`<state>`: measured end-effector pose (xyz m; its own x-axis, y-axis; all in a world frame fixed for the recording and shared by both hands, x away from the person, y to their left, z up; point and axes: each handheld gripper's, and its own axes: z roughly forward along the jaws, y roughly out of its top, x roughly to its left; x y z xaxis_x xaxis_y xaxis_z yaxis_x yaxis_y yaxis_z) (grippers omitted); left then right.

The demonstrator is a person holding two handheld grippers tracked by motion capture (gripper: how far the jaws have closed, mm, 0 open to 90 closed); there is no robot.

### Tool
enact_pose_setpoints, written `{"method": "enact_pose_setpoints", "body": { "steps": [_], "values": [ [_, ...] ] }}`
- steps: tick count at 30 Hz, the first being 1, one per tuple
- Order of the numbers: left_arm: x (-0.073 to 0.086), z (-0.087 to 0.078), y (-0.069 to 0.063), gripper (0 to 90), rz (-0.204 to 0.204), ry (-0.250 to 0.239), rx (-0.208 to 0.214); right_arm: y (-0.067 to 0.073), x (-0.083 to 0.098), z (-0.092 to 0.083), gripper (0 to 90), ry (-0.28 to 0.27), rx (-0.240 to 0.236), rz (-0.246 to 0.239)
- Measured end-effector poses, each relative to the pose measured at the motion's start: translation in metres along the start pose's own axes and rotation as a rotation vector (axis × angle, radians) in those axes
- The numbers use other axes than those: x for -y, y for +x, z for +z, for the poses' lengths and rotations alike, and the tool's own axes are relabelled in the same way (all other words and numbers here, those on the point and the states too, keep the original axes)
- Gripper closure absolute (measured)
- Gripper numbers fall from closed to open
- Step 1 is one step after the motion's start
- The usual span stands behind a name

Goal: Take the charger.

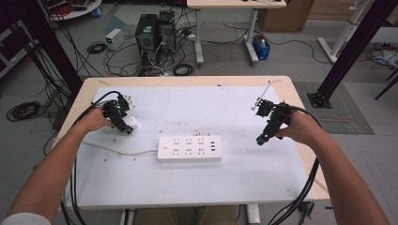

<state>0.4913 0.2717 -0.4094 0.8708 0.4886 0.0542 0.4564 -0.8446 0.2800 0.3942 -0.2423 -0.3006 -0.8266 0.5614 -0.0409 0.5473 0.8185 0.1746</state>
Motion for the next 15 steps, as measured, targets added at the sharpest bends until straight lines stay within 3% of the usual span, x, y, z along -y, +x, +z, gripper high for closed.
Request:
{"method": "enact_pose_setpoints", "body": {
  "steps": [8, 11, 15],
  "values": [
    [-0.0007, 0.0051, 0.0008, 24.8, -0.001, -0.003, 0.034, 0.0000, -0.0020, 0.0018, 11.5, 0.002, -0.004, -0.006],
    [0.0012, 0.0033, 0.0013, 33.5, 0.009, -0.016, 0.060, -0.0011, -0.0021, 0.0021, 11.5, 0.004, -0.002, -0.015],
    [0.0051, 0.0020, 0.0023, 41.6, -0.021, -0.046, 0.059, -0.0003, -0.0026, 0.0025, 11.5, 0.004, -0.004, -0.006]
  ]
}}
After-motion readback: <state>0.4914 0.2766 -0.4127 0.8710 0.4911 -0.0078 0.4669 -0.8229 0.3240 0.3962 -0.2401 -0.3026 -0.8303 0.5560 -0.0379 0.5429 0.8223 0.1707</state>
